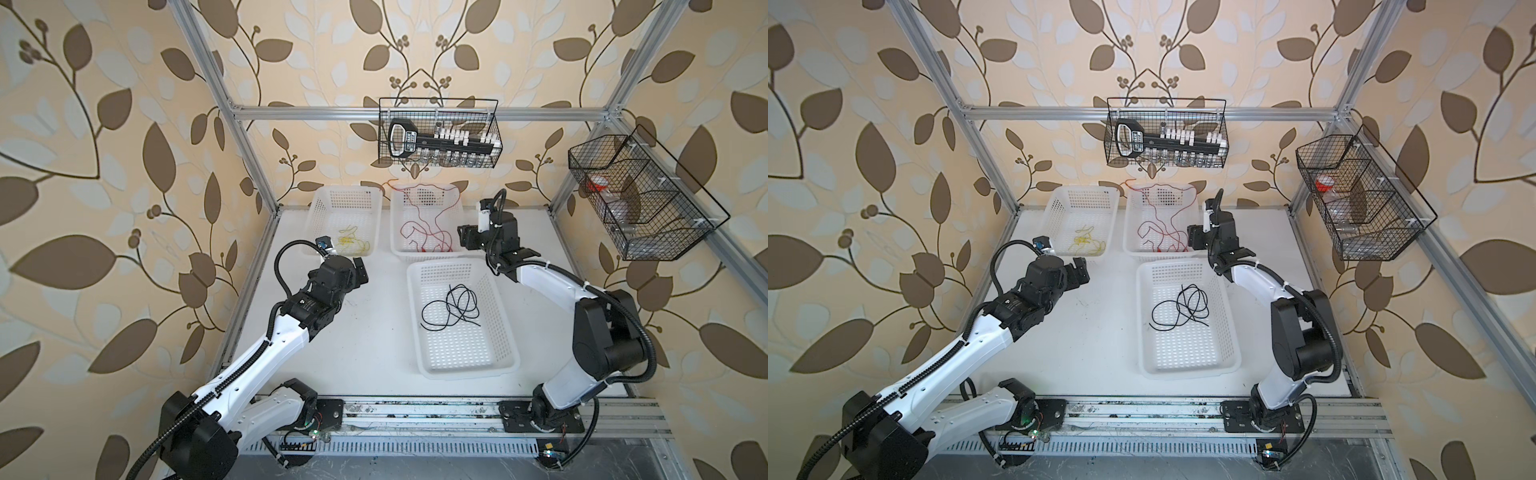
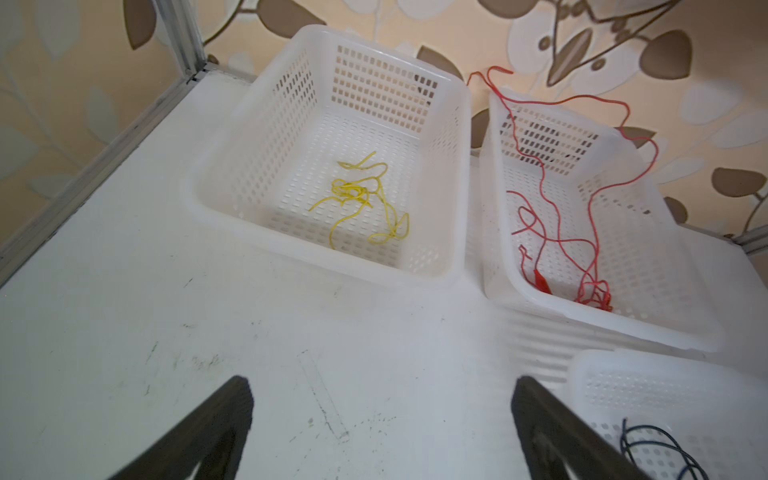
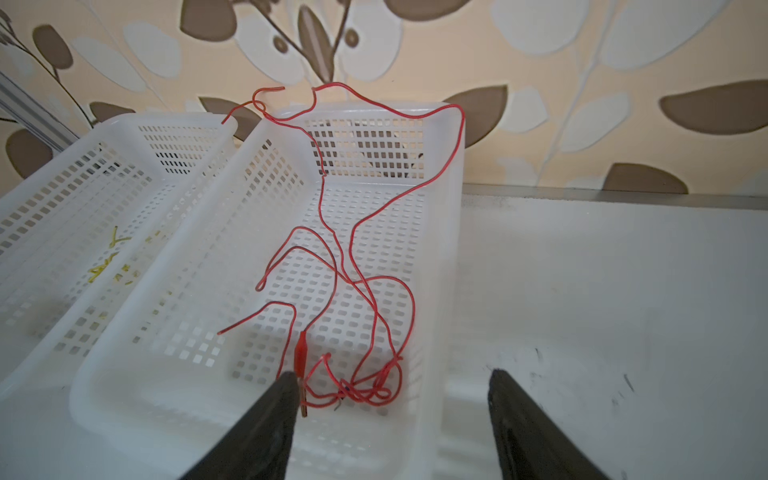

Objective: Untangle the cables

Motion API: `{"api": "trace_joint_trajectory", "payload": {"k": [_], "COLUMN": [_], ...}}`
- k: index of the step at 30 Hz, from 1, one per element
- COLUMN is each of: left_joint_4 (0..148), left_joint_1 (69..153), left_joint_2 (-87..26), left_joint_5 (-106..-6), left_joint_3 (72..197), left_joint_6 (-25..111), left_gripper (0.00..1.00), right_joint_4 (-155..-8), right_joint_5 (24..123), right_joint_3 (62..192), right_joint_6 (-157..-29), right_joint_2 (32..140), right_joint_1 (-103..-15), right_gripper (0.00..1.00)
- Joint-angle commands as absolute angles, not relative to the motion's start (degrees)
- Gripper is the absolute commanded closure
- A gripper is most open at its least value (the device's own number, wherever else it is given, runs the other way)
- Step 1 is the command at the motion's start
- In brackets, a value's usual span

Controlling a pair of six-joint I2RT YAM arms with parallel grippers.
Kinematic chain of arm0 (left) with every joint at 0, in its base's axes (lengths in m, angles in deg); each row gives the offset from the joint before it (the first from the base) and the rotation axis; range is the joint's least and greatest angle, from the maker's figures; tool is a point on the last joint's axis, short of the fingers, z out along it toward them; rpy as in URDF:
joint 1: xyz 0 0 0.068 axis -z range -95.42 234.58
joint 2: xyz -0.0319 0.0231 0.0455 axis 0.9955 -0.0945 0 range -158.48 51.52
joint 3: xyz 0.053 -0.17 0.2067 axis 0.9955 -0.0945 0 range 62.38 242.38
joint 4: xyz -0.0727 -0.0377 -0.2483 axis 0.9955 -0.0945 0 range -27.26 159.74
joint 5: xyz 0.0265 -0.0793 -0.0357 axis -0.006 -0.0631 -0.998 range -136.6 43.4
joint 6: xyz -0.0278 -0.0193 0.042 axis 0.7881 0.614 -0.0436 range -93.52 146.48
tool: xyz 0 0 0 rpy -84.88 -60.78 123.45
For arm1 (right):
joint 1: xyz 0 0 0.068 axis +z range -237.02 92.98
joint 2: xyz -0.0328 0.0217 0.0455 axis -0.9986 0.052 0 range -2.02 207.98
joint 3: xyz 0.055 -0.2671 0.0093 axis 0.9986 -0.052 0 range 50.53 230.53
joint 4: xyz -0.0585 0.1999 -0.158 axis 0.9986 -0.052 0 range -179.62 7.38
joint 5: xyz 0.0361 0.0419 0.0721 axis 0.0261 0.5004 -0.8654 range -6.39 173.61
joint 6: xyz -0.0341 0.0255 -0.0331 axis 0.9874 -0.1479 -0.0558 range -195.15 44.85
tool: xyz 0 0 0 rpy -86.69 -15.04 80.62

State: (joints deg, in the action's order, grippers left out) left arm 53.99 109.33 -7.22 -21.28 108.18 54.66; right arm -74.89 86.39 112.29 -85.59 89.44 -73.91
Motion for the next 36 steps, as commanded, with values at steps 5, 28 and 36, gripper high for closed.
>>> {"api": "trace_joint_trajectory", "payload": {"k": [5, 28, 36], "left_joint_4": [53.8, 106.1, 123.4], "left_joint_1": [101.9, 89.4, 86.2], "left_joint_2": [-5.7, -21.1, -34.2], "left_joint_5": [-10.9, -11.1, -26.8], "left_joint_3": [104.3, 81.4, 78.9], "left_joint_6": [53.0, 33.1, 29.8], "left_gripper": [0.01, 0.01, 0.01], "right_joint_4": [-76.4, -34.4, -21.4], "right_joint_5": [95.1, 104.7, 94.0], "right_joint_3": [99.9, 62.5, 58.7], "right_joint_6": [-83.6, -75.2, -74.4], "right_joint_2": [74.5, 65.9, 74.2], "right_joint_1": [-77.9, -81.1, -83.0], "right_gripper": [0.12, 0.0, 0.0]}}
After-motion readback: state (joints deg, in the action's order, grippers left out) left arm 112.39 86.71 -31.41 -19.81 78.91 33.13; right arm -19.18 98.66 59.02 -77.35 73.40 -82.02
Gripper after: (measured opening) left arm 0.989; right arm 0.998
